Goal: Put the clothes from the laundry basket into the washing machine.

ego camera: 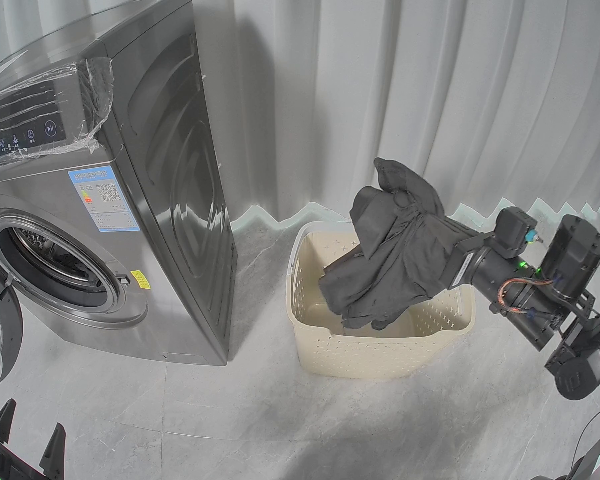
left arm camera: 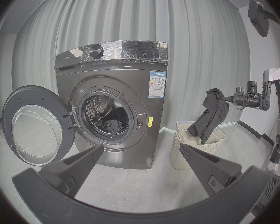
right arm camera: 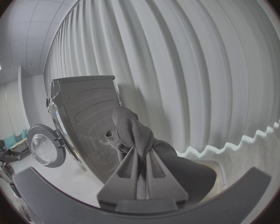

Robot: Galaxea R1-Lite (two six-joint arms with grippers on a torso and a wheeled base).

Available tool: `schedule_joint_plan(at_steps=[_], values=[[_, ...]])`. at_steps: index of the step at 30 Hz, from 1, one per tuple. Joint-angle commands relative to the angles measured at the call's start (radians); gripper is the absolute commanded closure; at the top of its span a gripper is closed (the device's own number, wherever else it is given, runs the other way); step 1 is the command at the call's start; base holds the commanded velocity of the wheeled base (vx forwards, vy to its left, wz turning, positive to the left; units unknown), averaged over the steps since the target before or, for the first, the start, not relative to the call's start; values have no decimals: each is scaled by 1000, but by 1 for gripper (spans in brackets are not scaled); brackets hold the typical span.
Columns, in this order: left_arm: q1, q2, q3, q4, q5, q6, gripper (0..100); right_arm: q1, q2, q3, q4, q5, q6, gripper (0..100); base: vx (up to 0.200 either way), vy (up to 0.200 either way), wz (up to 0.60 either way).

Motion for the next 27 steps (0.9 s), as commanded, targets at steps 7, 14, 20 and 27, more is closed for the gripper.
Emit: schedule_joint_plan(at_steps=[7, 14, 20, 27], values=[[-1, -13, 15, 0, 0, -3, 0, -17, -113, 47, 0, -51, -26, 100, -171, 0, 0], [-1, -13, 15, 0, 0, -3, 0, -2, -111, 48, -5, -96, -28, 100, -86, 0, 0], [0, -13, 15, 0, 0, -4, 0, 12, -110, 47, -1, -151, -28, 100, 0, 33, 0], [0, -12, 15, 0, 0, -4, 0, 20, -103, 50, -1, -166, -26, 100, 0, 200, 0]])
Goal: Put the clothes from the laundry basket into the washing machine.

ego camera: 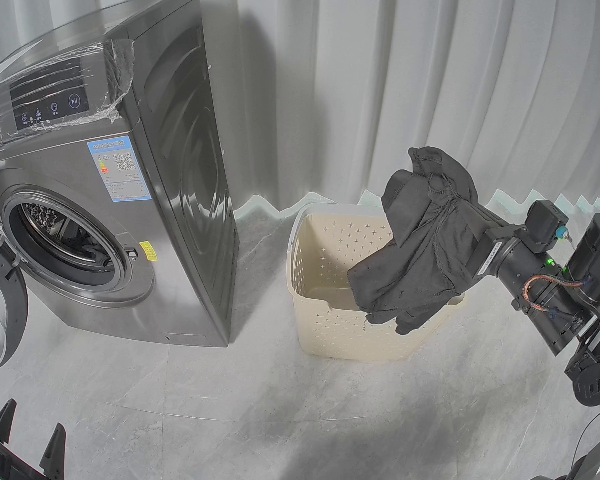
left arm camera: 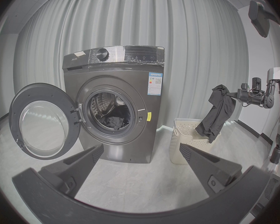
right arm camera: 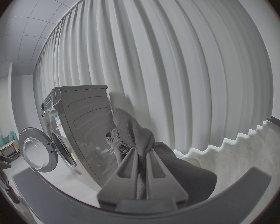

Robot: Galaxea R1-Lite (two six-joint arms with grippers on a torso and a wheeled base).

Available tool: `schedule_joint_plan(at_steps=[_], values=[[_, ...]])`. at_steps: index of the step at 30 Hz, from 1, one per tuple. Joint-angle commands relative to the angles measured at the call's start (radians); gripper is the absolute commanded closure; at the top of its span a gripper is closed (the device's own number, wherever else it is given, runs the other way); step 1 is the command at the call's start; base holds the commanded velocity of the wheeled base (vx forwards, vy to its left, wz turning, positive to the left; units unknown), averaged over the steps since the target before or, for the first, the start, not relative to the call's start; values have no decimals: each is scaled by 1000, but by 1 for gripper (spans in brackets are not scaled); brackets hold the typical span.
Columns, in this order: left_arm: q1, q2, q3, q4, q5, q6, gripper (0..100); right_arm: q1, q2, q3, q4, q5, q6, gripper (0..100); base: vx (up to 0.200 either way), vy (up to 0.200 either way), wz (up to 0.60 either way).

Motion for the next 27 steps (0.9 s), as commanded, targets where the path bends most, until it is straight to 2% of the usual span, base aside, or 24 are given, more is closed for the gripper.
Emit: schedule_joint_plan(at_steps=[1, 27], values=[[0, -13, 15, 0, 1, 0, 0, 3, 6, 2, 0, -1, 1, 100, 0, 200, 0], [0, -13, 15, 0, 0, 0, 0, 3, 12, 13, -4, -1, 10, 100, 0, 200, 0]])
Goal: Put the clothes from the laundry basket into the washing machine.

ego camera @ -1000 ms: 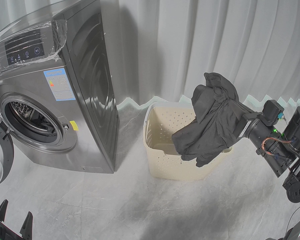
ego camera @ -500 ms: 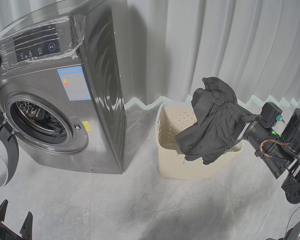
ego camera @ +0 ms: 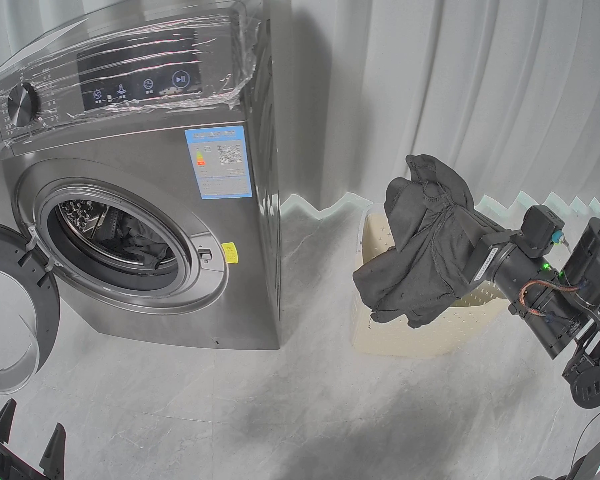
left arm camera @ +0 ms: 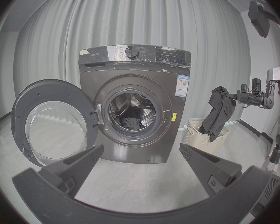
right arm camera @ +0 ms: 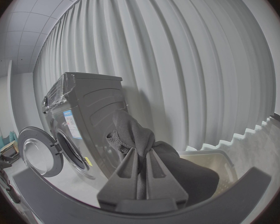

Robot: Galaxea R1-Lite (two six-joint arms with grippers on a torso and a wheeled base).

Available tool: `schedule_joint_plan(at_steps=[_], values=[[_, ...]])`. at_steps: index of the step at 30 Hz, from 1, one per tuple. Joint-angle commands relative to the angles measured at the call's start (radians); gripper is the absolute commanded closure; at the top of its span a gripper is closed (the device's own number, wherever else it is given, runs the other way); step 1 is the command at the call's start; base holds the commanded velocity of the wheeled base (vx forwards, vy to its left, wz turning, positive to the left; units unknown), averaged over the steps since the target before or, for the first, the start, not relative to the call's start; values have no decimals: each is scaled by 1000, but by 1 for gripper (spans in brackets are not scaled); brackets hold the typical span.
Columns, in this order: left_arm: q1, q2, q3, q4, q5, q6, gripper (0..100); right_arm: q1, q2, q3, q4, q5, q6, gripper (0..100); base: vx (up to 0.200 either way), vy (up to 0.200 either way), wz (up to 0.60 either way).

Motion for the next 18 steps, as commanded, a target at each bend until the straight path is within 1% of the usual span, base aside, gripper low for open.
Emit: schedule_joint_plan(at_steps=[1, 7, 13, 18], values=[[2, -12, 15, 0, 0, -2, 0, 0, 1, 2, -1, 1, 1, 100, 0, 200, 0], [2, -12, 15, 0, 0, 0, 0, 0, -1, 2, -4, 3, 1, 100, 0, 200, 0], [0, -13, 15, 0, 0, 0, 0, 1, 1, 15, -19, 4, 1, 100, 0, 0, 0], [0, -12, 15, 0, 0, 0, 0, 1, 2, 13, -19, 4, 1, 100, -200, 0, 0]])
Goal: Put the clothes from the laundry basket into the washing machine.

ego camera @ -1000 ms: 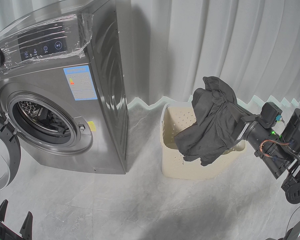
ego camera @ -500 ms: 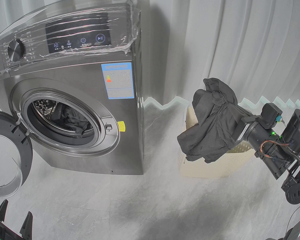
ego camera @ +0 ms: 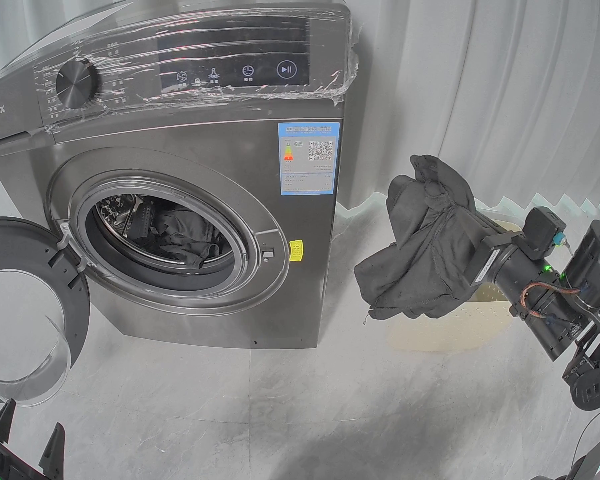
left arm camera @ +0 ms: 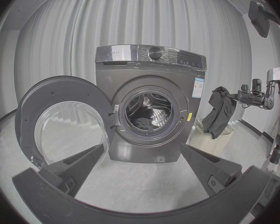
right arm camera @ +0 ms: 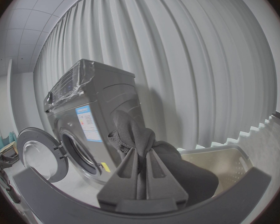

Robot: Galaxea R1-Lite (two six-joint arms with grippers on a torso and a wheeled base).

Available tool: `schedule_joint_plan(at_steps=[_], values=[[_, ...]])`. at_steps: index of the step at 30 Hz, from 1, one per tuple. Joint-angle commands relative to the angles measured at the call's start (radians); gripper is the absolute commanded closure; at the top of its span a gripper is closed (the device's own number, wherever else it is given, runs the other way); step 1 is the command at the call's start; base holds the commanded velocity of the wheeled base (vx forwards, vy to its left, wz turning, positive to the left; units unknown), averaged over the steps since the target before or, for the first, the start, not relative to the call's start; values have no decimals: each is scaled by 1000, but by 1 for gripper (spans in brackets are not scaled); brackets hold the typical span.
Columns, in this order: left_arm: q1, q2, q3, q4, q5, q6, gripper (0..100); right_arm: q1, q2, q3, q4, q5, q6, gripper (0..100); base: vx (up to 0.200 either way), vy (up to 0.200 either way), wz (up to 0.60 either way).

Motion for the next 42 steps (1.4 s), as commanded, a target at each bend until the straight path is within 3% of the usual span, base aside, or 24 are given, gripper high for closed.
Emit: schedule_joint_plan(at_steps=[1, 10, 16, 42], values=[[1, -12, 15, 0, 0, 0, 0, 1, 3, 1, -1, 0, 0, 100, -200, 0, 0], [0, -12, 15, 0, 0, 0, 0, 1, 3, 2, -1, 2, 0, 100, -200, 0, 0], [0, -12, 15, 0, 0, 0, 0, 1, 5, 4, -1, 2, 2, 100, 0, 0, 0], [0, -12, 15, 0, 0, 0, 0, 16, 15, 7, -2, 0, 17, 100, 0, 200, 0]])
